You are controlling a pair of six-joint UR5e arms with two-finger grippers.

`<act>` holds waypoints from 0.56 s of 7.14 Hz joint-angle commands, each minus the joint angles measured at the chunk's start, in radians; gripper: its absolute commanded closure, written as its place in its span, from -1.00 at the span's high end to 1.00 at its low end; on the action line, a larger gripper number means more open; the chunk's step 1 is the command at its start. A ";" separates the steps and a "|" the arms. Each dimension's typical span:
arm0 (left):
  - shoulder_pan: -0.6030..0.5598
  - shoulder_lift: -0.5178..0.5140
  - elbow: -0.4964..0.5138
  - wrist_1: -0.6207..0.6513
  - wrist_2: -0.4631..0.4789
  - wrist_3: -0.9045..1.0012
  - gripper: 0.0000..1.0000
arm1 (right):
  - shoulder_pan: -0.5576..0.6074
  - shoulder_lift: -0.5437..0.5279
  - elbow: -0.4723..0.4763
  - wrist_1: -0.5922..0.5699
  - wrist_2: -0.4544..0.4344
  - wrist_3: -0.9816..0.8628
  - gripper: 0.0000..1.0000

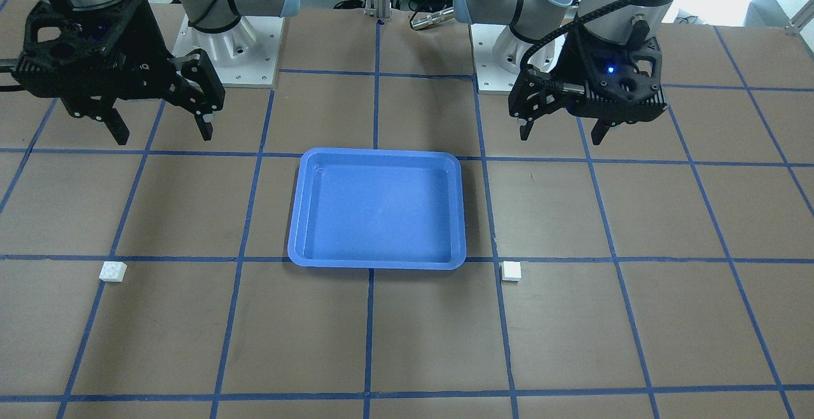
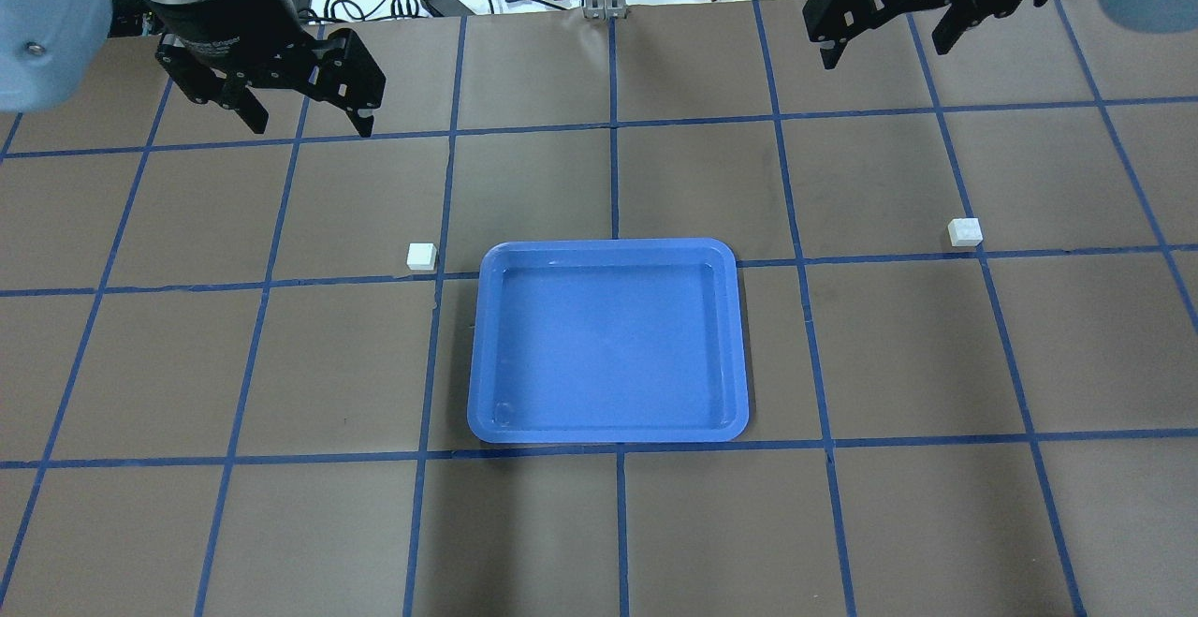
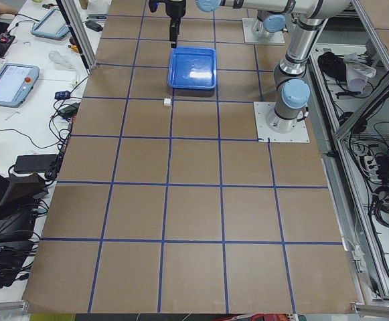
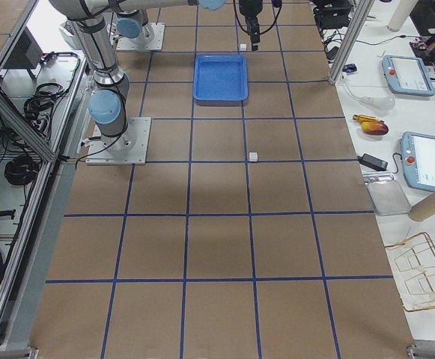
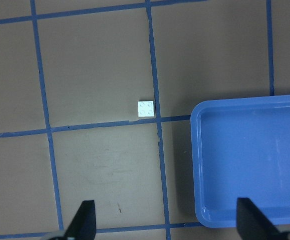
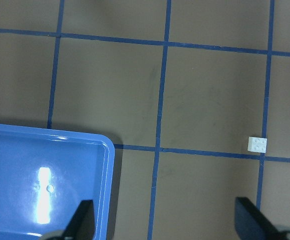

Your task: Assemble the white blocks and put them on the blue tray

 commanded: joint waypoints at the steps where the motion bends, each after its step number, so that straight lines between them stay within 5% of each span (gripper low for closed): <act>1: 0.005 0.005 -0.001 -0.019 -0.005 0.000 1.00 | -0.006 0.000 0.000 0.006 -0.006 -0.015 1.00; 4: 0.023 0.008 -0.001 -0.047 -0.037 -0.002 1.00 | -0.113 -0.005 0.000 0.055 -0.001 -0.345 1.00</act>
